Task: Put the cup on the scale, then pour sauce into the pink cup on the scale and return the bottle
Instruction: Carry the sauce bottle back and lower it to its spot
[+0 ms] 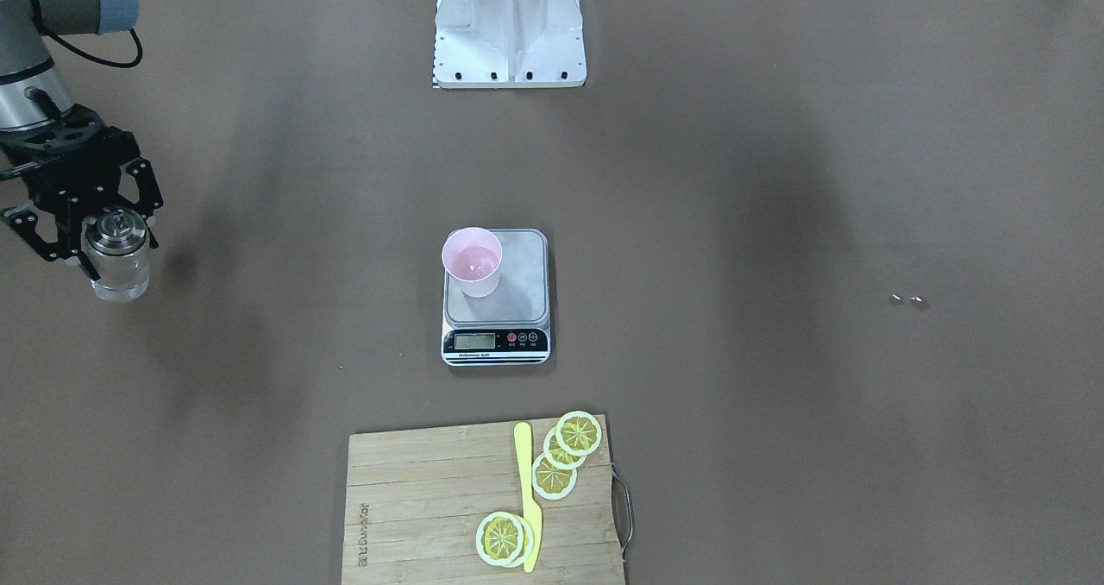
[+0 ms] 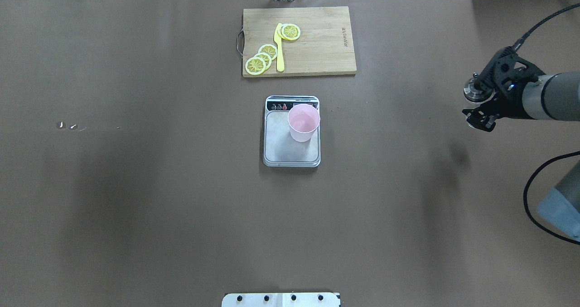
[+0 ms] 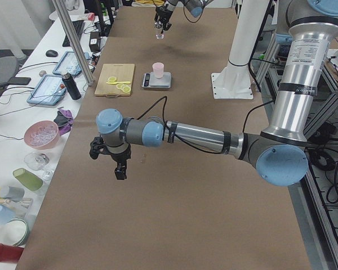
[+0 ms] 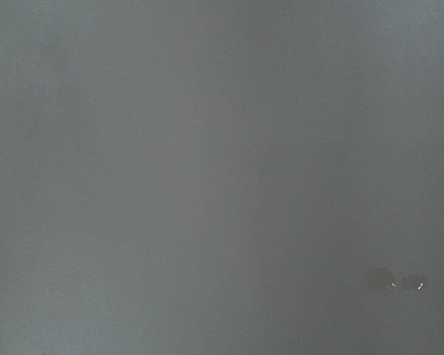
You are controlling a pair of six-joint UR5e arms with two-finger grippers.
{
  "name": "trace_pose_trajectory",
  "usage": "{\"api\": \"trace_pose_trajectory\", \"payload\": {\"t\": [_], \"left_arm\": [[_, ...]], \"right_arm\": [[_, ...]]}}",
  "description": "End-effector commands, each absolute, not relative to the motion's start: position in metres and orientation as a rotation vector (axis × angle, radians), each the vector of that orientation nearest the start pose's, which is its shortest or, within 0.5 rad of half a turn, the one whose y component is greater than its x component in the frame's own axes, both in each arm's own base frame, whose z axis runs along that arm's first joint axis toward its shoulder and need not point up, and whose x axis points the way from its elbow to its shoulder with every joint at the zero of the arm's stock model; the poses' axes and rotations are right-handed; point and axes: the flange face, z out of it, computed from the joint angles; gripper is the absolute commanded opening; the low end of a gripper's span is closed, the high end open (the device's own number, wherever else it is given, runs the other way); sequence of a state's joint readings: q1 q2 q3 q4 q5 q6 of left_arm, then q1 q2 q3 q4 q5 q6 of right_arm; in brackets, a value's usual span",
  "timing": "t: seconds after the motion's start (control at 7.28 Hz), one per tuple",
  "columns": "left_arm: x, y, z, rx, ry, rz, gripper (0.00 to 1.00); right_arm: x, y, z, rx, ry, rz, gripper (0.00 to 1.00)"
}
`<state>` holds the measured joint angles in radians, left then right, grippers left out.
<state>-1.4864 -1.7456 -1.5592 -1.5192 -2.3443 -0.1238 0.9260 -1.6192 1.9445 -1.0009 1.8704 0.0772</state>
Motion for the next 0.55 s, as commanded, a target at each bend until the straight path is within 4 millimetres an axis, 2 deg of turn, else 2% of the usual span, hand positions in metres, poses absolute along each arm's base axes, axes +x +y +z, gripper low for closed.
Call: {"api": "trace_pose_trajectory", "payload": {"t": [0.0, 0.41], "left_arm": [[-0.015, -0.571, 0.579, 0.018, 0.776, 0.001, 0.98], [-0.016, -0.569, 0.581, 0.017, 0.775, -0.001, 0.98]], "right_arm": [[-0.16, -0.461, 0.502, 0.684, -0.67, -0.598, 0.6], [-0.127, -0.453, 0.521, 0.626, -0.729, -0.537, 0.6]]}}
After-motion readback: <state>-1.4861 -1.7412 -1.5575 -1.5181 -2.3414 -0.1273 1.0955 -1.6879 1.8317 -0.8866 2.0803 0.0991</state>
